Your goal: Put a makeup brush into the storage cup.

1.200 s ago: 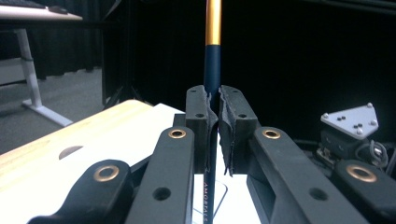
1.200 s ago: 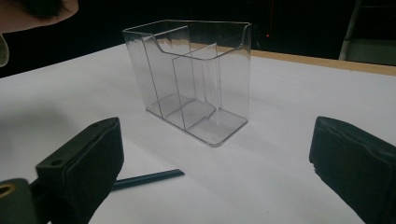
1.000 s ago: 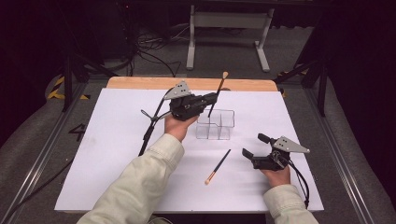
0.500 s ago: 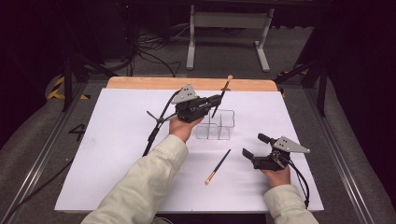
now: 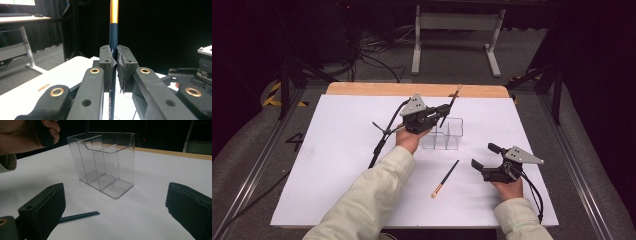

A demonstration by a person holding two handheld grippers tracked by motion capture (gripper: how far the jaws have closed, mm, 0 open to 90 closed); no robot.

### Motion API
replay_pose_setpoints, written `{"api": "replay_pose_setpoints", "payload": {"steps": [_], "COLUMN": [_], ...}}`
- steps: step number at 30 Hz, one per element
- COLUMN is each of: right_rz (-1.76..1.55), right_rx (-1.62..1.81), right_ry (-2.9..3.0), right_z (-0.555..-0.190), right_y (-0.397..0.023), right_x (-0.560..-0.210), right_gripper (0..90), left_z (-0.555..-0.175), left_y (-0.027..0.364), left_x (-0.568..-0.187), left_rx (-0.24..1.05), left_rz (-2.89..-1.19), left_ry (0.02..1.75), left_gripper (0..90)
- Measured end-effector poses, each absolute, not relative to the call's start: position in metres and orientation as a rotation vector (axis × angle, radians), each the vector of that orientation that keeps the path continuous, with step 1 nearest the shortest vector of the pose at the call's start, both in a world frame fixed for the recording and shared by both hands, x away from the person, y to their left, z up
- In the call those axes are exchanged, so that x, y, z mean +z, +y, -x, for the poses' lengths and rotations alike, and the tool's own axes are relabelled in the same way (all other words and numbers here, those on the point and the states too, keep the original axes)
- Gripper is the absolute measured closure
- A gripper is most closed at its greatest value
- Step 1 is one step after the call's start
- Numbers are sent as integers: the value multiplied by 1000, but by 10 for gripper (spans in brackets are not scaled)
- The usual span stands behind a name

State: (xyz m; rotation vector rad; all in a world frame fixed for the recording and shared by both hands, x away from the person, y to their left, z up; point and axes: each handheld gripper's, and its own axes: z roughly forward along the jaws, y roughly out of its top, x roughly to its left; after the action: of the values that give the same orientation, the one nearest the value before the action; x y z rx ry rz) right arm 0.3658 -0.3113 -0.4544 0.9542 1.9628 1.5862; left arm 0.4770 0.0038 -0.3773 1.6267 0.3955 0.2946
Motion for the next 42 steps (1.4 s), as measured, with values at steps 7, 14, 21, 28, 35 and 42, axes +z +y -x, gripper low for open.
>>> {"api": "replay_pose_setpoints", "payload": {"steps": [7, 14, 21, 28, 35, 42], "right_rz": [-954, -955, -956, -956, -955, -955], "right_rx": [1588, 1590, 1591, 1593, 1593, 1593], "right_ry": [1963, 1964, 1964, 1965, 1965, 1964], "right_z": [-366, -366, -366, -366, -366, -366], "right_y": [-311, -311, -311, -311, -311, -311], "right_x": [-454, -454, -454, -454, -454, -454], "right_gripper": [34, 34, 34, 34, 34, 34], "left_z": [-479, -480, -481, -481, -481, -480], "left_y": [6, 6, 6, 5, 6, 6], "left_x": [-386, -390, -393, -398, -402, -402], "left_rx": [278, 261, 236, 222, 207, 186], "left_rz": [-1624, -1629, -1647, -1667, -1677, -1689], "left_ry": [422, 429, 434, 439, 453, 467], "left_gripper": [825, 825, 824, 824, 824, 818]}}
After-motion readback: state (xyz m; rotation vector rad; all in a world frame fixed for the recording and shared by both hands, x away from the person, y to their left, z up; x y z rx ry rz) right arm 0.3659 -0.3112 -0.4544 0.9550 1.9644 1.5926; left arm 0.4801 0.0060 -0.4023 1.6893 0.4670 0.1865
